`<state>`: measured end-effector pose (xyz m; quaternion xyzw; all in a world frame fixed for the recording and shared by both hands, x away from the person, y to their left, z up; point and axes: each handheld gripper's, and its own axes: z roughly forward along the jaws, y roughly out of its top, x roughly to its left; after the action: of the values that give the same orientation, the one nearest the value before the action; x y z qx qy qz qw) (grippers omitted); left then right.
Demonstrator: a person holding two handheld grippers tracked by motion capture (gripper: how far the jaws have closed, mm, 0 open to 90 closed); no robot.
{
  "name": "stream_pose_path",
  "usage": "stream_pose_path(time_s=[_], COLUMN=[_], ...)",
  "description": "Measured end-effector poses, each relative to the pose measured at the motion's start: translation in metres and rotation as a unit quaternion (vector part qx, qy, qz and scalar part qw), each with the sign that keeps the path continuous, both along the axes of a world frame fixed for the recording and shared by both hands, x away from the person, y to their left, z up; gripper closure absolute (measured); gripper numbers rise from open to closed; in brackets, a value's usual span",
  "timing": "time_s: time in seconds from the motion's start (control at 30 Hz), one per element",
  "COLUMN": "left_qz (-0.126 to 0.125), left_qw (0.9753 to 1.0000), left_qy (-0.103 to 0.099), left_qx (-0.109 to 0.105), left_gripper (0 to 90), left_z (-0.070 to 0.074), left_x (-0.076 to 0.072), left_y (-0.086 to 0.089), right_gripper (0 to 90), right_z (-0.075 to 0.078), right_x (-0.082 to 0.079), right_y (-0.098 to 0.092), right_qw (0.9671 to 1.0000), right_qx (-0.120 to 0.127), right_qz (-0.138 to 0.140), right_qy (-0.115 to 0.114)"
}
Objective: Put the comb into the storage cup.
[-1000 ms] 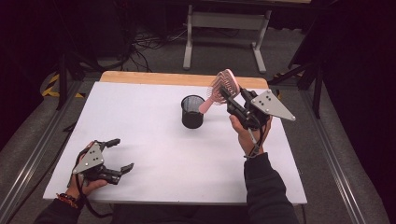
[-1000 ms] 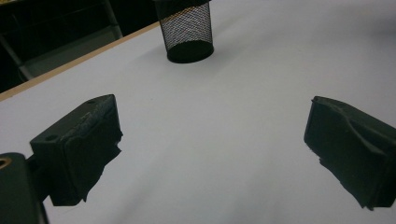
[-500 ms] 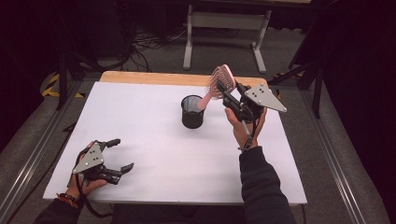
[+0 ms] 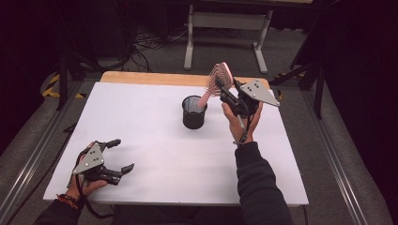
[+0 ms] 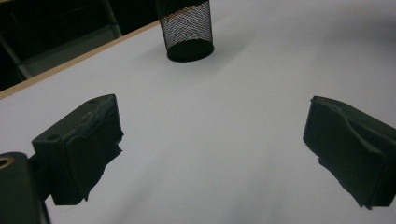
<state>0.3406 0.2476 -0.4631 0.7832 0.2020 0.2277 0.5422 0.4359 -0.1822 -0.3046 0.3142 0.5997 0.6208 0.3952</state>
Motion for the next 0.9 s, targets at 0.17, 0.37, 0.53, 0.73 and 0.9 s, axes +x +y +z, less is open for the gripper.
stream_pose_path(time_s=[0.17,0.37,0.53,0.73,0.9], left_qz=[-0.001,-0.003,-0.003,-0.005,-0.004], left_qw=[1.0000,1.0000,1.0000,1.0000,1.0000], left_qy=[0.000,0.001,0.001,0.002,0.001], left_qx=[0.002,0.001,0.002,0.002,0.003], left_gripper=[5.5,5.5,5.5,5.6,5.6], left_z=[0.000,0.000,0.000,0.000,0.000], left_x=[0.000,0.000,0.000,0.000,0.000], left_y=[0.000,0.000,0.000,0.000,-0.001], right_gripper=[63.5,63.6,63.5,63.5,63.5], right_z=[-0.006,-0.014,-0.020,-0.029,-0.039], right_x=[0.009,0.016,0.020,0.024,0.026], right_y=[0.005,0.010,0.014,0.019,0.021], right_qw=[0.9999,0.9997,0.9994,0.9988,0.9980], right_qx=[-0.002,-0.003,-0.002,0.000,0.004], right_qz=[-0.006,-0.009,-0.007,-0.002,0.002], right_qy=[0.010,0.023,0.034,0.049,0.063])
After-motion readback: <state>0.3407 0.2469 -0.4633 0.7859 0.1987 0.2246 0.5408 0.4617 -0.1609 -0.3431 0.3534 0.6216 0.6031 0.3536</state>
